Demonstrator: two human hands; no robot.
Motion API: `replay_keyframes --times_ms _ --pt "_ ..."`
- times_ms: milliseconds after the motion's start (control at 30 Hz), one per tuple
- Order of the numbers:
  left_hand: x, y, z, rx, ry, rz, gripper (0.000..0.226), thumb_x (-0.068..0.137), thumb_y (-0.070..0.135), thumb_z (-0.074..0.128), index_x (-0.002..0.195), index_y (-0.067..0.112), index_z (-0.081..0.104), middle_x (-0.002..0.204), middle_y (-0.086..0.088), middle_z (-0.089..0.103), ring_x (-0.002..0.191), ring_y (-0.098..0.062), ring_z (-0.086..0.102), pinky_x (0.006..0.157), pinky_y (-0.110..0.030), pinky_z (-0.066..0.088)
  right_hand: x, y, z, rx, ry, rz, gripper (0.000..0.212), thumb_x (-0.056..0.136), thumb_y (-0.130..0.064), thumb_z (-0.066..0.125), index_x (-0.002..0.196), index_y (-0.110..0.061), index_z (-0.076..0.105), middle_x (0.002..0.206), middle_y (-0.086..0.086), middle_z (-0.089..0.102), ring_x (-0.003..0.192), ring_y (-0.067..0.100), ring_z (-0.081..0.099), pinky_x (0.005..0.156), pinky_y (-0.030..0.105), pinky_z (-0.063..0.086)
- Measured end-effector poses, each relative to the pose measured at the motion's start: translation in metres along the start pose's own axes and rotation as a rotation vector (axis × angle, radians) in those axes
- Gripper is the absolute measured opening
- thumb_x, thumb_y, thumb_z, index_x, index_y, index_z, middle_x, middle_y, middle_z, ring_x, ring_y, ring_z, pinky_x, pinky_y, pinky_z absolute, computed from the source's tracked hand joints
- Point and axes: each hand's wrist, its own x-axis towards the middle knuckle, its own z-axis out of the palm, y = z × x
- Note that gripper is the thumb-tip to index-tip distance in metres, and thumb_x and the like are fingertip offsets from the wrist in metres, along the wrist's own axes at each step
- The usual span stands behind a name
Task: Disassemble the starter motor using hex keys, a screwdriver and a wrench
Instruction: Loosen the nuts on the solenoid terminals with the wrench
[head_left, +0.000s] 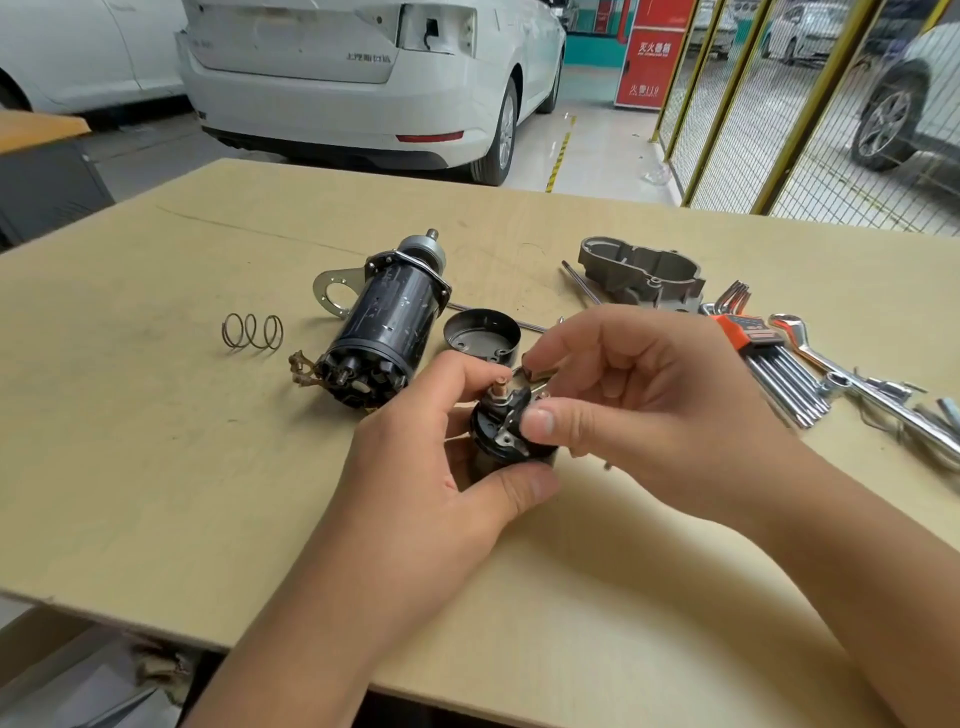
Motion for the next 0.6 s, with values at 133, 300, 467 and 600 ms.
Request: replay_keyframes --times_ms 133,300,467,600 --pt "0.000 0.000 0.001 -0.003 -0.002 -0.005 0.052 0.066 0.029 0.086 0.108 0.049 0.062 0.101 0.020 0.077 0.091 -0.005 0.076 0.083 -0.029 0.063 0.001 -0.002 -0.013 -0.022 -0.047 -0.001 0.011 0.089 -0.004 0.067 0.099 -0.004 0.070 0.071 0.011 0.070 0.053 0.024 0.067 0.055 0.027 0.049" --pt "0.000 0.000 0.000 -0.002 -0.010 0.005 0.050 0.068 0.028 0.085 0.108 0.048 0.062 0.100 0.018 0.077 0.091 -0.007 0.076 0.080 -0.026 0.062 0.000 -0.003 -0.006 -0.009 -0.003 0.002 0.024 0.084 -0.026 0.077 0.100 -0.007 0.072 0.069 0.013 0.069 0.051 0.020 0.063 0.050 0.032 0.050" --pt "0.000 -0.001 0.000 0.006 -0.007 0.003 0.052 0.067 0.029 0.085 0.109 0.050 0.062 0.102 0.019 0.077 0.094 -0.006 0.076 0.083 -0.027 0.063 0.000 -0.002 -0.010 -0.057 -0.042 -0.013 0.015 0.088 -0.013 0.073 0.102 -0.008 0.072 0.070 0.007 0.069 0.048 0.024 0.062 0.045 0.034 0.049" --pt "0.000 -0.001 0.001 0.011 -0.002 0.003 0.052 0.067 0.030 0.085 0.109 0.049 0.062 0.103 0.020 0.077 0.094 -0.005 0.075 0.084 -0.029 0.063 -0.002 -0.002 -0.014 -0.033 -0.030 -0.003 0.012 0.092 -0.020 0.069 0.100 -0.011 0.074 0.075 0.008 0.071 0.047 0.030 0.060 0.044 0.035 0.048"
